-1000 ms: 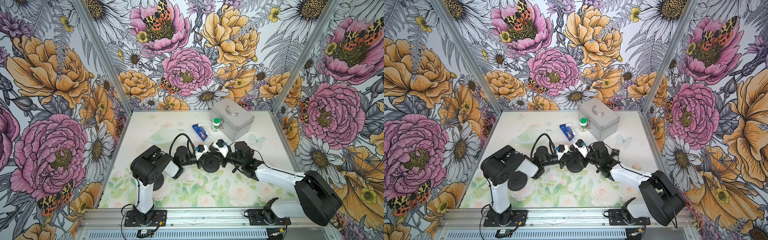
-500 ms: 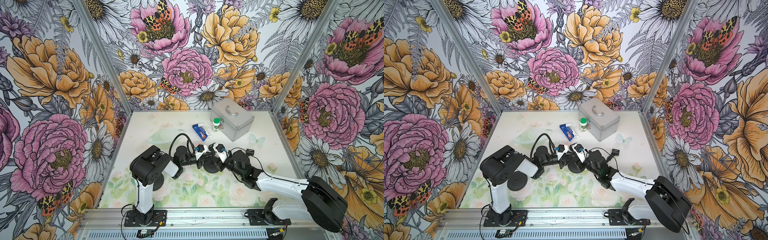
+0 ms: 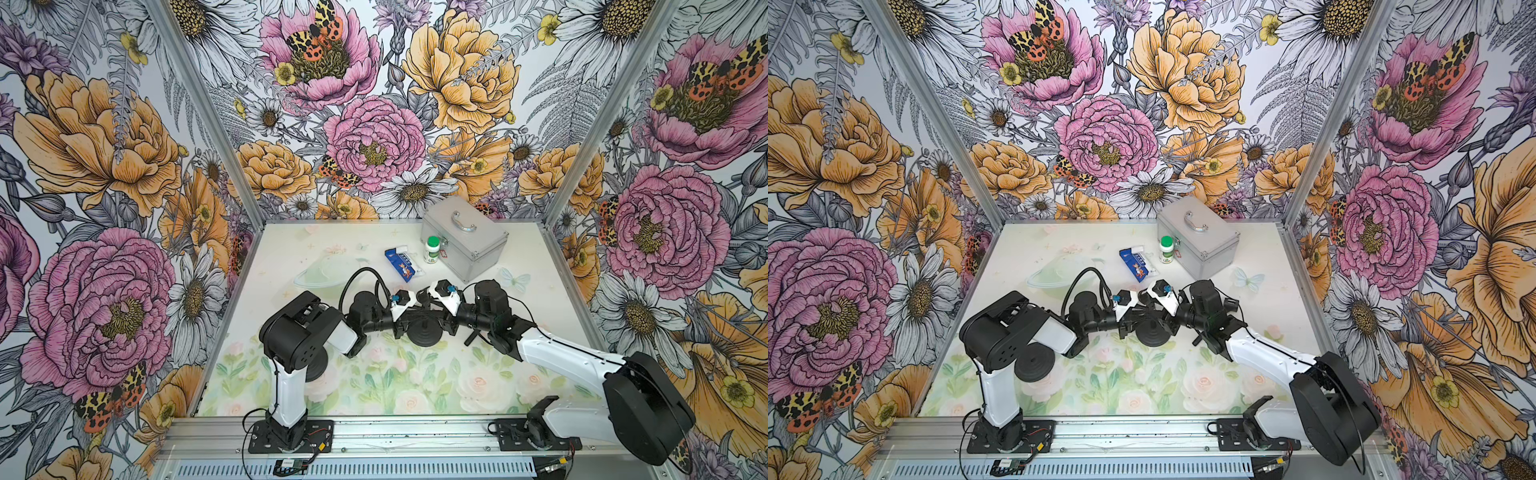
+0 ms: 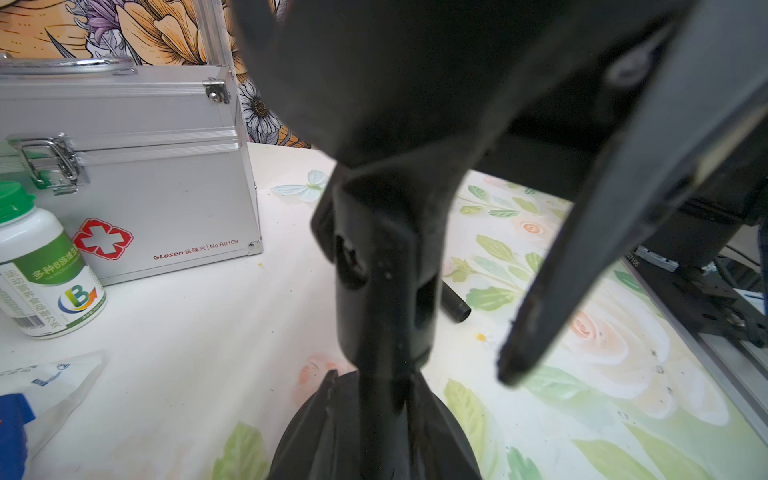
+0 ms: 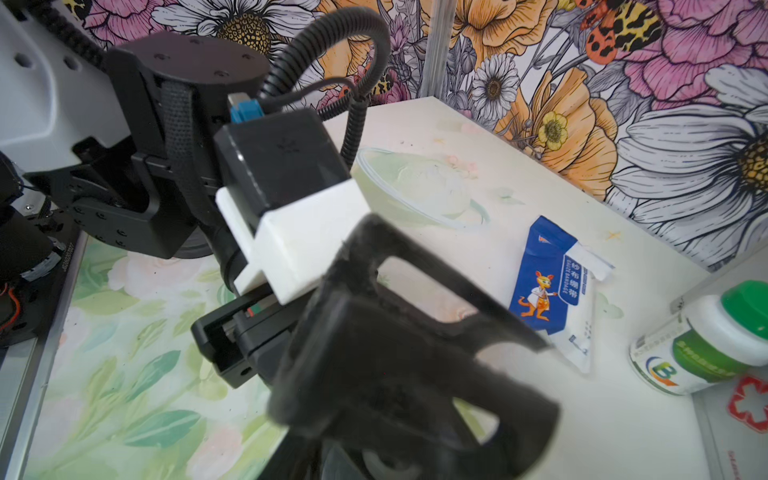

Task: Assemble a microphone stand
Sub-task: Screw the microphone stand pole into the microphone stand base.

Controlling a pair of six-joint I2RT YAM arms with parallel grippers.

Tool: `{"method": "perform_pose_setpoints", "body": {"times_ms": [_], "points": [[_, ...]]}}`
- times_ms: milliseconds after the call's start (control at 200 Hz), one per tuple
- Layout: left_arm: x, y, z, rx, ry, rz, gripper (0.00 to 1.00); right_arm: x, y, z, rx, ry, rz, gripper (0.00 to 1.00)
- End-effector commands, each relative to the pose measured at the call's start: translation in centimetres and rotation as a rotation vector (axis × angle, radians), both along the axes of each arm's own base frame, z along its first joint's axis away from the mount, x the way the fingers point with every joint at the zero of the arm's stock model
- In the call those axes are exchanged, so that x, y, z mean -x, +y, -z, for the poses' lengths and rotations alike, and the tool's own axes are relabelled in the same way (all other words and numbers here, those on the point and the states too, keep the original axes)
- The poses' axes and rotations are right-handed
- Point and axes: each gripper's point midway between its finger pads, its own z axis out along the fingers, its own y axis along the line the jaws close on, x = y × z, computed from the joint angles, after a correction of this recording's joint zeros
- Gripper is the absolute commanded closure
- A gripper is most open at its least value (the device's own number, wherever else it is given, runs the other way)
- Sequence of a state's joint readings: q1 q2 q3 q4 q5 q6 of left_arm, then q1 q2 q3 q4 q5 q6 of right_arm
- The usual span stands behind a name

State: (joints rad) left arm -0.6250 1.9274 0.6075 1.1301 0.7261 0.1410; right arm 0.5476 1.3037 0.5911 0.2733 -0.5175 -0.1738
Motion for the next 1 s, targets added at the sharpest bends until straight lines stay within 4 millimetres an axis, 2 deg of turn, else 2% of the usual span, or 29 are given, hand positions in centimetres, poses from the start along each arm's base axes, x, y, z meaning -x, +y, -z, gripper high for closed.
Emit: {"method": "perform_pose_setpoints", "body": {"times_ms": [0,125,185,230,300,400,460,575,715,846,996], "points": [[-0.1,-0.7,-0.9,0.019,-0.034,0.01,0.71,-0.8,0.6,-0.2,-0.024,0.021,0.002,0.67],[-0.5,-1.0,-1.4,0.068,-0.028,0.0,0.7,-2.6,-0.4,-0.5,-0.087,-0.011,0.145,0.83],[-1.0,-0.8,-2.3,0.15,-0.007,-0.017,0.69,-3.7,-1.6,-1.0,-0.137,-0.039,0.273,0.94],[-1.4,-0.9,-2.1,0.171,0.051,-0.004,0.69,-4.4,-2.8,-1.3,-0.181,-0.054,0.399,1.0],[-1.7,-1.7,-1.5,0.175,0.083,0.007,0.7,-4.5,-4.6,-1.5,-0.227,-0.097,0.609,1.0],[-1.0,-2.8,-0.5,0.16,0.084,0.037,0.7,-3.4,-4.5,-0.8,-0.216,-0.121,0.69,1.0],[-1.0,-2.7,-0.4,0.157,0.08,0.033,0.71,-3.2,-3.8,-0.5,-0.201,-0.107,0.674,1.0],[-1.2,-2.5,-0.1,0.151,0.075,0.02,0.79,-2.9,-2.4,-0.2,-0.163,-0.072,0.607,1.0],[-0.4,-2.8,0.7,0.132,0.05,0.05,0.83,-0.9,0.2,0.2,-0.068,-0.076,0.361,0.65],[-0.4,-2.6,0.7,0.127,0.044,0.044,0.83,1.6,1.0,-0.1,-0.085,-0.05,0.051,0.55],[0.2,-2.6,0.9,0.115,0.017,0.054,0.83,2.7,0.6,0.2,-0.061,0.001,-0.135,0.51]]}}
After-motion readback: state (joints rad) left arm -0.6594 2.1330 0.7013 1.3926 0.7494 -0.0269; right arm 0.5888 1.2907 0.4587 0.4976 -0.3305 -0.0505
